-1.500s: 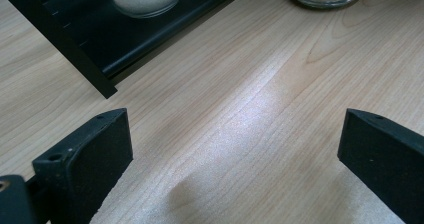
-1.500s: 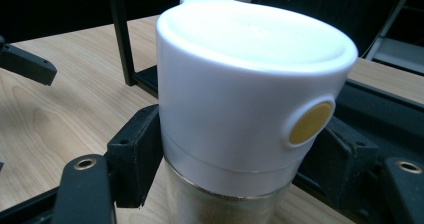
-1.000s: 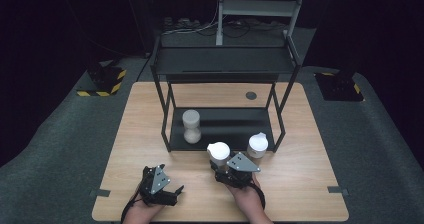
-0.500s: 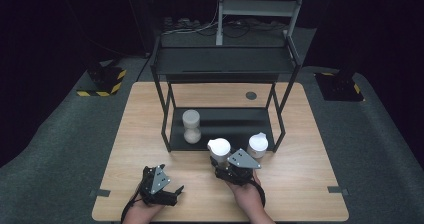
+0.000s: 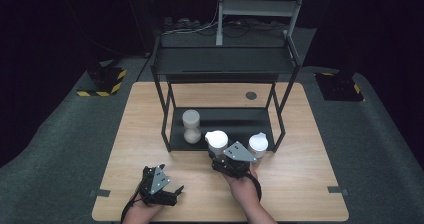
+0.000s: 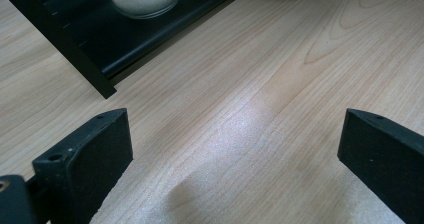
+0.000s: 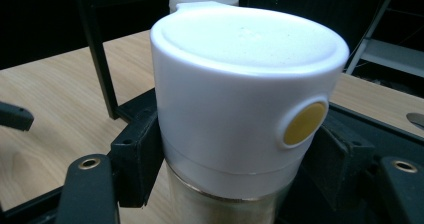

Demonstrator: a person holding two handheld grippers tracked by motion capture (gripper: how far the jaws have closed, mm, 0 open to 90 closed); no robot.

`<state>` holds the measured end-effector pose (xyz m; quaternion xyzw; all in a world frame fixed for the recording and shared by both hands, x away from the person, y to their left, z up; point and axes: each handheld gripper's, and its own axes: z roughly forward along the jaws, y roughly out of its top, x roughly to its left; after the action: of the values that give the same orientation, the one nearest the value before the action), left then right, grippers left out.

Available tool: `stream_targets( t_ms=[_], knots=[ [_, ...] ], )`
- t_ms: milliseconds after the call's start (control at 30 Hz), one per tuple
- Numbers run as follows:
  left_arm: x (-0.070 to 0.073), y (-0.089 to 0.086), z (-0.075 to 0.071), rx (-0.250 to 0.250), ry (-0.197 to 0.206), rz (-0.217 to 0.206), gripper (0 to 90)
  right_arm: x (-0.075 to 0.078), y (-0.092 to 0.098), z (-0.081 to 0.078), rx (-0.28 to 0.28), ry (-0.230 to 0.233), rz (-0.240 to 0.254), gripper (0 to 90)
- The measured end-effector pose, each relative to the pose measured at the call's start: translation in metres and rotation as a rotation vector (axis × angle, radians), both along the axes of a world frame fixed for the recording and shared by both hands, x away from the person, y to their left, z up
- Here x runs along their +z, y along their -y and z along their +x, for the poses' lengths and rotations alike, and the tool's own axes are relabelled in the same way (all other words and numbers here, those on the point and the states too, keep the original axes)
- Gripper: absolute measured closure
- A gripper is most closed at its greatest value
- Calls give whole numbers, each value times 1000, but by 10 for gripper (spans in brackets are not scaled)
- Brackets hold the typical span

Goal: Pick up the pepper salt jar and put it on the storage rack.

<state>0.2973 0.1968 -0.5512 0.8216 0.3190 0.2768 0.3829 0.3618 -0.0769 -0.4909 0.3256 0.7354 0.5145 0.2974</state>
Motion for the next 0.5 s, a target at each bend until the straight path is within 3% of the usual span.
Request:
stream_targets(
  t_ms=[500],
  knots=[
    [0,-2,0,-1,-2,-14,13,6,-15,21,-54,-2,-7,301]
  ],
)
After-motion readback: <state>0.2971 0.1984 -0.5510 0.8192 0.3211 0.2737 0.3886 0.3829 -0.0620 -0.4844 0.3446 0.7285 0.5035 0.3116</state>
